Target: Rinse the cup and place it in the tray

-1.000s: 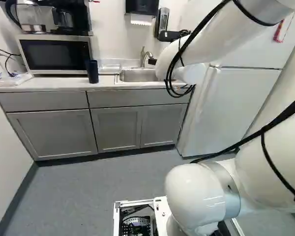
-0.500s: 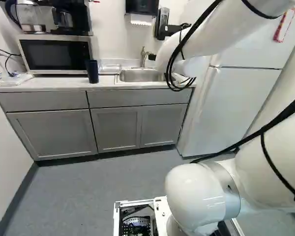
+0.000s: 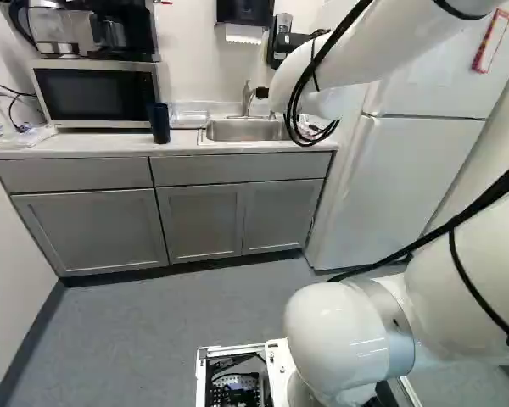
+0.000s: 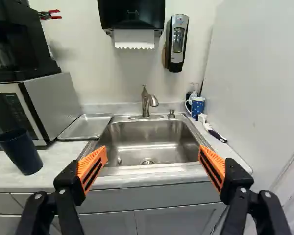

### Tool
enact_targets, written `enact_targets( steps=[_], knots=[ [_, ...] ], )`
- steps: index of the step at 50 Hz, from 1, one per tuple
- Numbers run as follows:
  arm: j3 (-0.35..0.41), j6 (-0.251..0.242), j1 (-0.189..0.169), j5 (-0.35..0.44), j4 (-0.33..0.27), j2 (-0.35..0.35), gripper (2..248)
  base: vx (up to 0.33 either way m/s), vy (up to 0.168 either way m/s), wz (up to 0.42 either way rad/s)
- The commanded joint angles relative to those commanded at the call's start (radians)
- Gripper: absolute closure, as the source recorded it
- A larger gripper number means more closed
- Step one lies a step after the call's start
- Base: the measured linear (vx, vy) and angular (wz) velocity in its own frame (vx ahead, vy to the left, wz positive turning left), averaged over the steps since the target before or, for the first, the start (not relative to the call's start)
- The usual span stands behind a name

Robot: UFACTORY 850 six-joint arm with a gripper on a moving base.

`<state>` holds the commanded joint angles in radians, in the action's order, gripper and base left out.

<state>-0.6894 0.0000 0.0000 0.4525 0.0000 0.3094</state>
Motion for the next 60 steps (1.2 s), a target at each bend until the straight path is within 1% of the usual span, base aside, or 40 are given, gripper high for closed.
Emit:
enact_targets(
  steps=[9,35,51,60],
  knots=[
    [-0.021,0.0,0.0,-0.021,0.0,-0.002,3,0.0,0.0,0.0],
    [-0.083,0.0,0.0,-0.024,0.0,-0.012,3,0.0,0.0,0.0],
    [-0.121,0.0,0.0,-0.063,0.0,-0.019,3,0.0,0.0,0.0],
    [-0.122,0.0,0.0,-0.065,0.0,-0.02,3,0.0,0.0,0.0]
  ],
)
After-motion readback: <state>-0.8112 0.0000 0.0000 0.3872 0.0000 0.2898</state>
